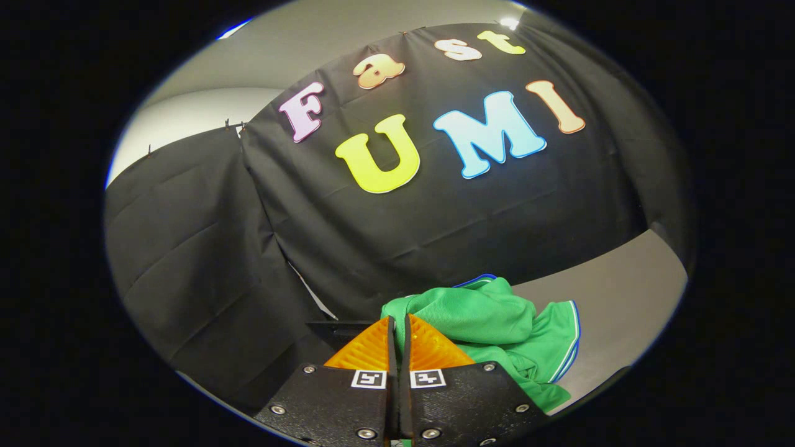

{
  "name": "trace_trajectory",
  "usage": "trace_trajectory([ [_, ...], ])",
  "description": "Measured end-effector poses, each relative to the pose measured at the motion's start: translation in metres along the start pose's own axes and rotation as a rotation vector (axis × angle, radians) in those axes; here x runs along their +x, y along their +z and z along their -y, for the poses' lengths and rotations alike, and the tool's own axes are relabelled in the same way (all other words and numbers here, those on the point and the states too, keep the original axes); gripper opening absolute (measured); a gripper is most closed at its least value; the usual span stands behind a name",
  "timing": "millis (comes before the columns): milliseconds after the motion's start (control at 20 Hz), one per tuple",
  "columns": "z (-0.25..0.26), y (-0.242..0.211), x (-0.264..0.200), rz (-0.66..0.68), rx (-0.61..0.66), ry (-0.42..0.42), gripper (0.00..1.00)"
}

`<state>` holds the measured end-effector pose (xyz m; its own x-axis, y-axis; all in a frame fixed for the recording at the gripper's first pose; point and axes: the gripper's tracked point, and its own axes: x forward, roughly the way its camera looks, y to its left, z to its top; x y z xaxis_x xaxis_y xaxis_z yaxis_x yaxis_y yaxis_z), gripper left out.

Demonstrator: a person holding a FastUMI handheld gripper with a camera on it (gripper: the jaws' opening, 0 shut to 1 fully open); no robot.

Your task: Put the clothes into the washing machine and then close the washing machine lid.

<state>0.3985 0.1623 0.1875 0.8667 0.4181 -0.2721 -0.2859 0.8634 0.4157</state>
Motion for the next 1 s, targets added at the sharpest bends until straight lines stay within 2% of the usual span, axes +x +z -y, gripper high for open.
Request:
trace_trajectory([
  [450,-0.064,-0.039,0.036,-0.029,-0.004,0.021,0.00],
  [1000,-0.112,-0.119,0.084,-0.139,-0.036,0.059,0.00],
])
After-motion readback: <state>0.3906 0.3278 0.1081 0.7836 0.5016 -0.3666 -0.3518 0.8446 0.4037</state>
